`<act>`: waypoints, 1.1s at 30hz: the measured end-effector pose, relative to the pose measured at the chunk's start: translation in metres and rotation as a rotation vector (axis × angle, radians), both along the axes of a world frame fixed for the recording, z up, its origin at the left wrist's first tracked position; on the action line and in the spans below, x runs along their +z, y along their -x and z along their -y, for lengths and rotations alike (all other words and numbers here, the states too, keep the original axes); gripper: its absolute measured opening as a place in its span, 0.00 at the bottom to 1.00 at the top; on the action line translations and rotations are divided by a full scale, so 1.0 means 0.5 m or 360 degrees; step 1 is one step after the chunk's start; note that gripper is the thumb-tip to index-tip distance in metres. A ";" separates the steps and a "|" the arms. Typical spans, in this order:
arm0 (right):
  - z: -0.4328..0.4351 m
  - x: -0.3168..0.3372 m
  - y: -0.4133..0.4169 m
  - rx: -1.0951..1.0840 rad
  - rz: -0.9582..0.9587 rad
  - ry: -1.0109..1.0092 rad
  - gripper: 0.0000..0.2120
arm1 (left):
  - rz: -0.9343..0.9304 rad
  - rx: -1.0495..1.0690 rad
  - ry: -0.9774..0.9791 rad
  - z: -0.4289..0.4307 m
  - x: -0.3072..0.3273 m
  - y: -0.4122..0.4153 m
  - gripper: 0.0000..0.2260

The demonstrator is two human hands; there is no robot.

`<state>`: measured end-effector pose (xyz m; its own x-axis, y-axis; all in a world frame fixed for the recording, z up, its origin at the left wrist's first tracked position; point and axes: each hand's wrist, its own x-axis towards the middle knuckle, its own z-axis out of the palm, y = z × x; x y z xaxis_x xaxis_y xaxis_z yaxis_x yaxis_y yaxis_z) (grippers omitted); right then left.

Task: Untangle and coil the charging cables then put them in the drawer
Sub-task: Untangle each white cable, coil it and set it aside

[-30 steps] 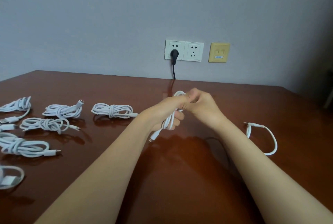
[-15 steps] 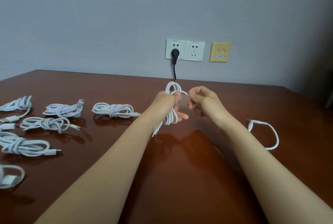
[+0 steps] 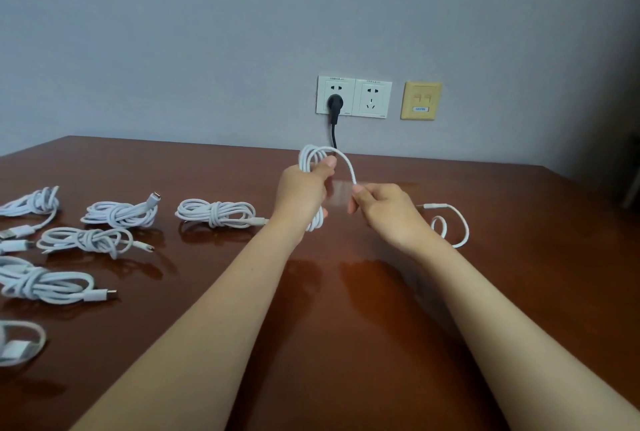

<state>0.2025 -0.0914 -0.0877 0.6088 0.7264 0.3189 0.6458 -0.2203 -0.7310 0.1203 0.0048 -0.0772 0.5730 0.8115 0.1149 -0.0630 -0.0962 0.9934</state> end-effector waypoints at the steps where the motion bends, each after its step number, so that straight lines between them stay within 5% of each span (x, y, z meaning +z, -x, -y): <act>1: 0.000 -0.001 0.005 0.0020 0.0031 0.0022 0.20 | -0.0021 -0.0002 -0.0045 0.004 -0.001 -0.003 0.12; 10: -0.004 0.002 0.024 0.0101 0.0213 0.0065 0.18 | -0.0237 0.0052 -0.0460 0.024 -0.006 -0.007 0.13; 19: -0.001 -0.005 0.019 0.0046 0.0446 0.0378 0.15 | -0.0797 0.0396 -0.1416 0.007 -0.019 0.003 0.15; 33: 0.004 -0.002 0.019 0.0072 0.0448 0.0326 0.16 | 0.0468 -0.0121 0.0431 -0.004 -0.004 0.003 0.13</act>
